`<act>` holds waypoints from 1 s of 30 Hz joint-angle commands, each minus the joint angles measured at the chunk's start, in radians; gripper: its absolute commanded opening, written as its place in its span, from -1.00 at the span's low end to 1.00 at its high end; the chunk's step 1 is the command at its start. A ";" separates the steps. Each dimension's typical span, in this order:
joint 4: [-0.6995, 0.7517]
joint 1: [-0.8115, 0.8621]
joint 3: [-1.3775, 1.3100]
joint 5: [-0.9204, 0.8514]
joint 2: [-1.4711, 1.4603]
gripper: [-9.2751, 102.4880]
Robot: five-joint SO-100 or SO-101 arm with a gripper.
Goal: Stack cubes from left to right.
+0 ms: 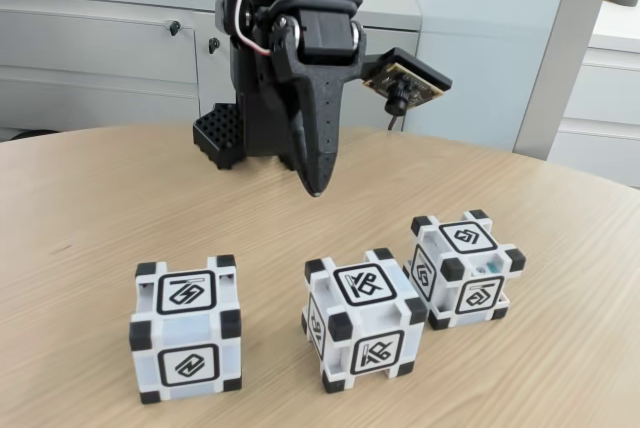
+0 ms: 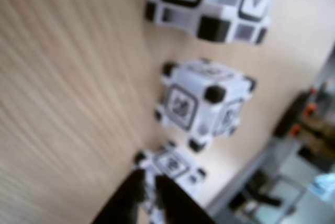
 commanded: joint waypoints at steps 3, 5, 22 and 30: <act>0.003 0.014 -0.044 0.040 0.002 -0.83; 0.003 0.014 -0.044 0.040 0.002 -0.83; -0.012 0.014 -0.061 -0.069 -0.040 -0.83; -0.100 0.005 -0.434 -0.003 -0.503 -0.83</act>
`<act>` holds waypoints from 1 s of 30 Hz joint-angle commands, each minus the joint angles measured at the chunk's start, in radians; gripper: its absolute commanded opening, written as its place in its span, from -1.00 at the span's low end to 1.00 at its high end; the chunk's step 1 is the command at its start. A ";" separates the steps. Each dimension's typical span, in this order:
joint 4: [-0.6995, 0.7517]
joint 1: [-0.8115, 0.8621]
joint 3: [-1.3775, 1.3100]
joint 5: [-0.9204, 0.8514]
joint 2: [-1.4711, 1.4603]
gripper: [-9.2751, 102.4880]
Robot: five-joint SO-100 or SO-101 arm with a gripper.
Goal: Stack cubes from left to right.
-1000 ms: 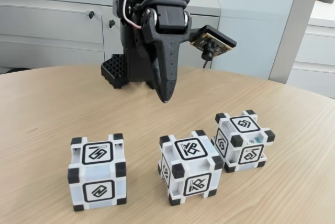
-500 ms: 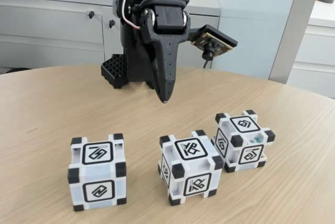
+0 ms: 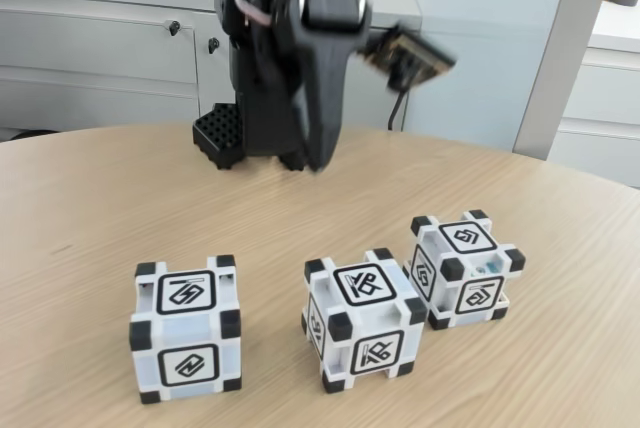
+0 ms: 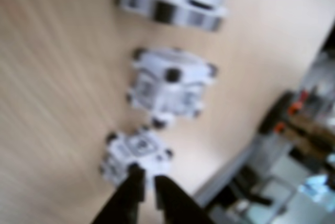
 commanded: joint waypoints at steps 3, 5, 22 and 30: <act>-0.034 -0.008 -0.377 0.117 -0.417 -0.83; -0.026 -0.008 -0.514 0.175 -0.595 -0.83; 0.000 -0.025 -0.788 0.325 -1.244 -0.81; 0.000 -0.331 -0.776 0.402 -1.243 -0.65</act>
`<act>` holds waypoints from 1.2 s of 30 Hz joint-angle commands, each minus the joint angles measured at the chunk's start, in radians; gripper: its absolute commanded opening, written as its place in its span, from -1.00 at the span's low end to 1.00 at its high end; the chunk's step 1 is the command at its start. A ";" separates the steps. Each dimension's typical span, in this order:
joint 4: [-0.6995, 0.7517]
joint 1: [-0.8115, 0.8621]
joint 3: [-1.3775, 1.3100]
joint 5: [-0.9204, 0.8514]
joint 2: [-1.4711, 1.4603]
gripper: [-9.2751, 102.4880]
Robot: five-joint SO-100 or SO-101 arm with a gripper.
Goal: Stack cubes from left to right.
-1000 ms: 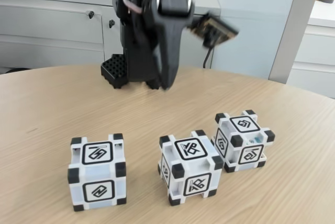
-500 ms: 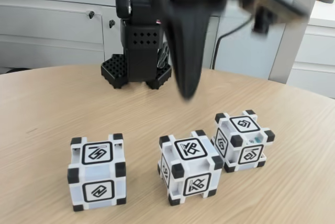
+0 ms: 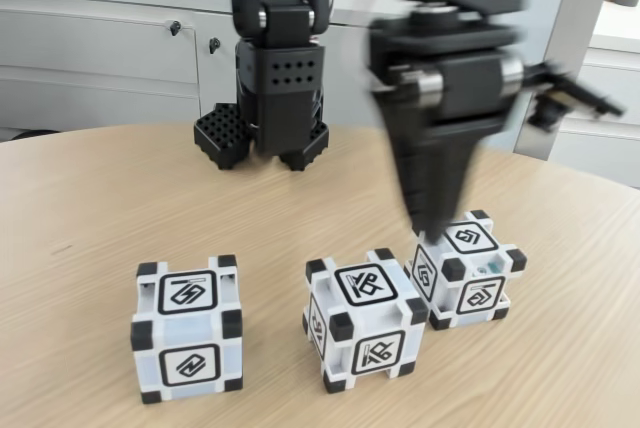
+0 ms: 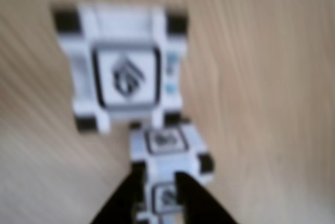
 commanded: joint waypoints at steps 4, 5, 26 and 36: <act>0.005 -0.173 -0.031 0.112 0.009 -0.36; 0.005 -0.186 -0.031 0.123 0.009 -0.30; 0.127 -0.187 -0.049 0.164 -0.314 -0.15; 0.129 -0.181 -0.051 0.150 -0.311 -0.83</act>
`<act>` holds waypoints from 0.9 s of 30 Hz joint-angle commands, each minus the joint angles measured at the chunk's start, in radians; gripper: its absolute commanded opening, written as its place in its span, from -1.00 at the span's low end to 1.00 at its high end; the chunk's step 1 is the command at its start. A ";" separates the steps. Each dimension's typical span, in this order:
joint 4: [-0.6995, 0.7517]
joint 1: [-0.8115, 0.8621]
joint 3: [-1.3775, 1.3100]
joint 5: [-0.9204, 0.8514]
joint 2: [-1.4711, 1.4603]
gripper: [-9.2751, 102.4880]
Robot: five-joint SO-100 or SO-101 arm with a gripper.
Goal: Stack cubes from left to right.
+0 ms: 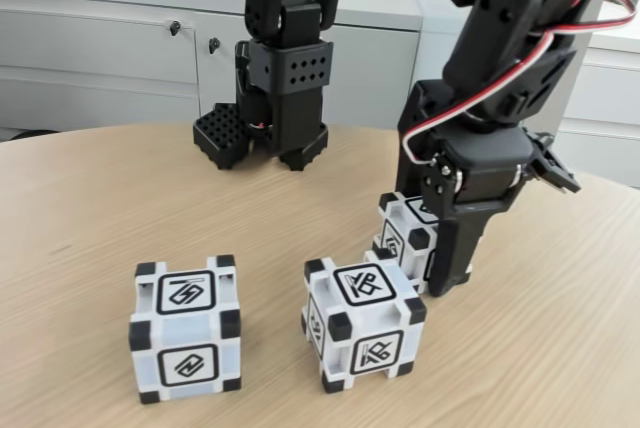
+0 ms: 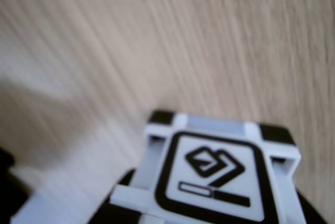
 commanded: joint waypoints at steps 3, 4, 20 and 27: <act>0.005 0.014 -0.028 -0.043 0.192 -0.83; 0.005 0.014 -0.028 -0.054 0.250 -0.83; 0.021 0.339 -0.011 -0.365 0.838 -0.83; 0.021 0.670 -0.009 -0.518 0.825 -0.83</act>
